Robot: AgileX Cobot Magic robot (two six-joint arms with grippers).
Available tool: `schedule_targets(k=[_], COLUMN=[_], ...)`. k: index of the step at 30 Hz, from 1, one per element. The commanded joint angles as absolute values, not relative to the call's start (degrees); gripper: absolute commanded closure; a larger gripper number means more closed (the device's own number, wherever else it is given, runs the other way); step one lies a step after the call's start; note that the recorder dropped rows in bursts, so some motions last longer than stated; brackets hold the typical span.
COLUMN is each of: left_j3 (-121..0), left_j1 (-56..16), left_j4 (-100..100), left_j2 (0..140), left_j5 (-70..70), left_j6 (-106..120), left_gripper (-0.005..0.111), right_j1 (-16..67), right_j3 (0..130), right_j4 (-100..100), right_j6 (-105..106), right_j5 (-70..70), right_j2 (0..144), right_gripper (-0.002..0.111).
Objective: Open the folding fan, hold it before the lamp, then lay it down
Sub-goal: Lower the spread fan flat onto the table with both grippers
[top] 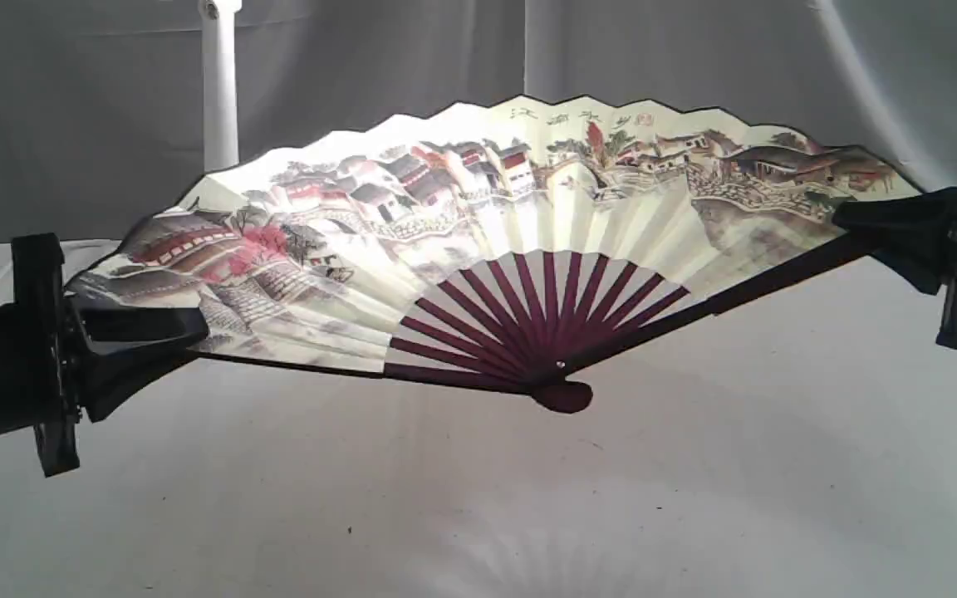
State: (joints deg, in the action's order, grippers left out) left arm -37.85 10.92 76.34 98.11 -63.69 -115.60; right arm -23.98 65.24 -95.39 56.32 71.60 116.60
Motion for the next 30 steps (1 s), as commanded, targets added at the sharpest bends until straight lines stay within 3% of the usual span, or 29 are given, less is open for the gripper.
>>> schedule_targets(k=[1, 30], left_j3=[-36.2, -26.6], left_j1=[12.0, 12.0], left_j4=[75.0, 70.8], left_j2=[97.4, 110.3], left_j5=[-55.4, -62.2], left_j6=[-110.6, -95.4], left_gripper=[0.107, 0.107], right_j1=[-25.2, -26.9], right_j3=[62.9, 41.4], right_j4=[-96.8, -99.9], right_j6=[63.2, 81.0], right_j5=[67.2, 67.6], right_j2=[116.4, 116.4], right_gripper=[0.108, 0.108])
